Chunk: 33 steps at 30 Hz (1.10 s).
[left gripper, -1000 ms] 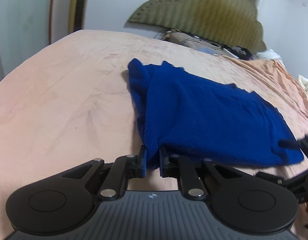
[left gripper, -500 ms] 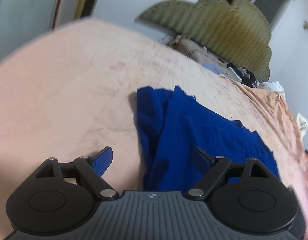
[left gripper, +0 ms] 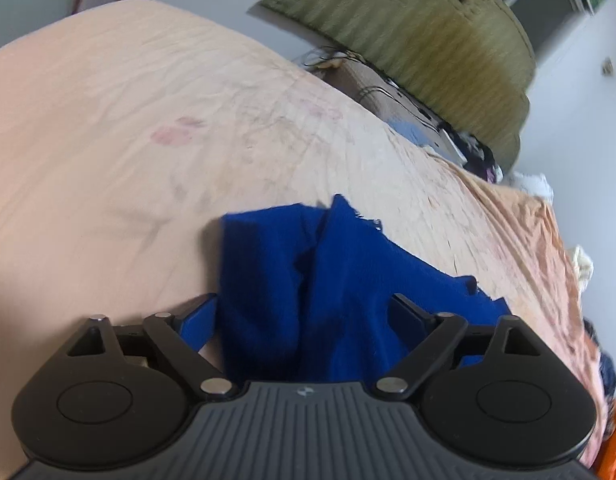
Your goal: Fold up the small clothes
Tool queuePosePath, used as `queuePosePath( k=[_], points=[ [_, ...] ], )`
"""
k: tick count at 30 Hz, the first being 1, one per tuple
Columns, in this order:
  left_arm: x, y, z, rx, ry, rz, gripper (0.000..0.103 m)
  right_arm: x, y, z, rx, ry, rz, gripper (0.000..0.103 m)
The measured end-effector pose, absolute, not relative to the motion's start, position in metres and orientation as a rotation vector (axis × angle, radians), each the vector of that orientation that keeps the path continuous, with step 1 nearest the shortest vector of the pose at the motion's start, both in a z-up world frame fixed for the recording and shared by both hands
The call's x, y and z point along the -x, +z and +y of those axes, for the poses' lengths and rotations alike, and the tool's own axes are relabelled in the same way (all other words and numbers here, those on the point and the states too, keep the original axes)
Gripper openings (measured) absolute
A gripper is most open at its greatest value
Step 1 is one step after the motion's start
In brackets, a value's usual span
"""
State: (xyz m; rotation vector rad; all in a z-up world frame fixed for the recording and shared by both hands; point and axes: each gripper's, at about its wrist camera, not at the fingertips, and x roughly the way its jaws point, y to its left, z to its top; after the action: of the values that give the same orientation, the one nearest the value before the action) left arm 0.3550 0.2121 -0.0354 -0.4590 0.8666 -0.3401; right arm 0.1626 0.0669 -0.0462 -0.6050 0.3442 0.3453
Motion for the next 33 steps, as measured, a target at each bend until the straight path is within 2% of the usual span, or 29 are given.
queuePosePath(
  k=[1,3,6,7,8,11,14,22,33],
  points=[
    [-0.36,-0.035,0.208,0.43,-0.342,0.868,0.092,-0.163,-0.047,0.069,0.609,0.349,0.344,0.078],
    [-0.369,-0.034,0.2,0.399,-0.335,0.873,0.092,-0.164,-0.049,0.074,0.626,0.364,0.349,0.054],
    [-0.377,-0.033,0.189,0.347,-0.326,0.879,0.091,-0.166,-0.052,0.08,0.655,0.387,0.356,0.032],
    [-0.378,-0.033,0.186,0.325,-0.316,0.879,0.083,-0.166,-0.052,0.08,0.655,0.395,0.358,0.028],
    [-0.378,-0.032,0.183,0.296,-0.301,0.88,0.054,-0.166,-0.051,0.078,0.646,0.403,0.362,0.017],
    [-0.38,-0.032,0.181,0.284,-0.254,0.903,0.014,-0.17,-0.044,0.07,0.58,0.43,0.382,0.015],
    [-0.377,-0.027,0.181,0.297,-0.234,0.908,0.012,-0.173,-0.036,0.056,0.483,0.456,0.396,0.013],
    [-0.341,0.019,0.118,-0.039,-0.153,0.761,0.012,-0.155,-0.011,0.015,0.355,0.47,0.366,0.008],
    [-0.327,0.049,0.065,-0.142,-0.131,0.72,0.012,-0.121,0.005,-0.039,0.273,0.391,0.326,0.004]
  ],
)
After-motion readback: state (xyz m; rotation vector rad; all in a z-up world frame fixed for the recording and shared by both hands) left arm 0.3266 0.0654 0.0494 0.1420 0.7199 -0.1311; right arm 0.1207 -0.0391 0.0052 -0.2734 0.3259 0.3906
